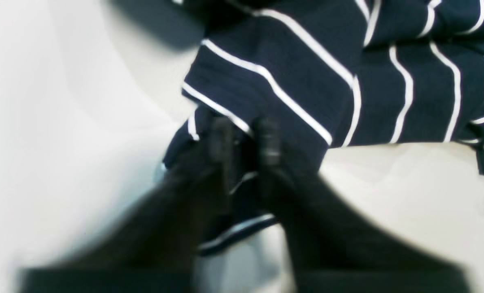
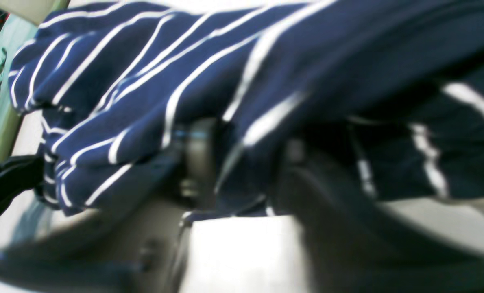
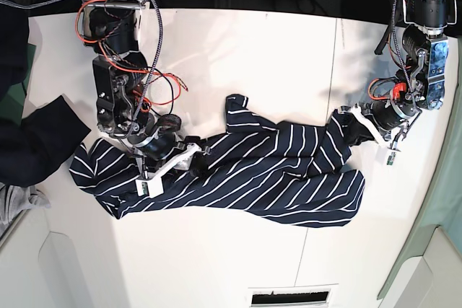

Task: Layout the t-shirt on the table in an organized manner, then fold the t-shirt properly
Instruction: 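Lift the shirt with both grippers and fling it flat onto the table, then grasp the shirt edges and drag them apart to flatten the body, then pull the shirt edge with the right gripper while the left holds the hem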

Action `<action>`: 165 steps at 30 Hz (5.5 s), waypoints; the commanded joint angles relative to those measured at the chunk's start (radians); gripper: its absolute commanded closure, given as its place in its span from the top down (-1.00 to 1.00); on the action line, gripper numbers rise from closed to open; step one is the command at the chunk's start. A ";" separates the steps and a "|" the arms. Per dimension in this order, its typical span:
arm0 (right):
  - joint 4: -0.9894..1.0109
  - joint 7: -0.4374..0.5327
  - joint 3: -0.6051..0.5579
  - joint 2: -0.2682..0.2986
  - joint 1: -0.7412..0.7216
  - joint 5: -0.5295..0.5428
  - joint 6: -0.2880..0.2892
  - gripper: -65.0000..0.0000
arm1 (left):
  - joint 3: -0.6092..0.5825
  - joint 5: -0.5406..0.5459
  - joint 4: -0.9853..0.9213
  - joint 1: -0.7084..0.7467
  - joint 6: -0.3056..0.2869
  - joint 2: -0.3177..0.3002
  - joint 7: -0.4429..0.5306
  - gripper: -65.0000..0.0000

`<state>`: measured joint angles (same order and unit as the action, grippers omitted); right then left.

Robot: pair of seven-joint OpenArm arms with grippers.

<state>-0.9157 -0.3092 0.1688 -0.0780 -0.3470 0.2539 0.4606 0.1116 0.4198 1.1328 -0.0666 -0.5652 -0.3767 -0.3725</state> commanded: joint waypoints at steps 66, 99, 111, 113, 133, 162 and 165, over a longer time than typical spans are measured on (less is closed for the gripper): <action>-0.822 -0.327 -0.042 0.063 0.404 0.196 0.092 -0.22 | 0.101 0.155 0.353 0.203 -0.133 -0.092 -0.082 -0.62; -0.248 -0.214 -0.241 0.037 0.250 -0.041 0.101 -1.00 | -0.224 -0.433 -0.110 -0.230 0.315 -0.150 0.319 -1.00; -0.504 -0.236 -0.241 0.150 0.453 0.124 0.122 -1.00 | -0.224 -0.439 0.261 -0.281 0.311 -0.365 0.249 -1.00; -0.545 -0.259 -0.241 0.151 0.473 0.124 0.122 -1.00 | -0.224 -0.439 0.319 -0.280 0.311 -0.389 0.248 -1.00; -0.660 -0.177 -0.225 0.153 0.481 0.157 0.119 -0.14 | -0.224 -0.164 0.399 -0.031 0.141 -0.407 -0.100 -0.23; -0.542 -0.203 -0.353 0.048 0.206 0.096 0.070 -0.14 | 0.224 0.369 -0.055 0.040 -0.072 -0.160 -0.282 0.12; -0.541 -0.197 -0.415 0.002 0.206 0.005 0.047 -0.14 | 0.224 0.369 -0.055 0.029 -0.042 -0.122 -0.264 0.12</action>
<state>-1.4414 -0.5323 -0.2481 -0.0685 -0.1219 0.2401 0.5049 0.3283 0.7689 1.0657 -0.0196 -0.6056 -0.4744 -0.6571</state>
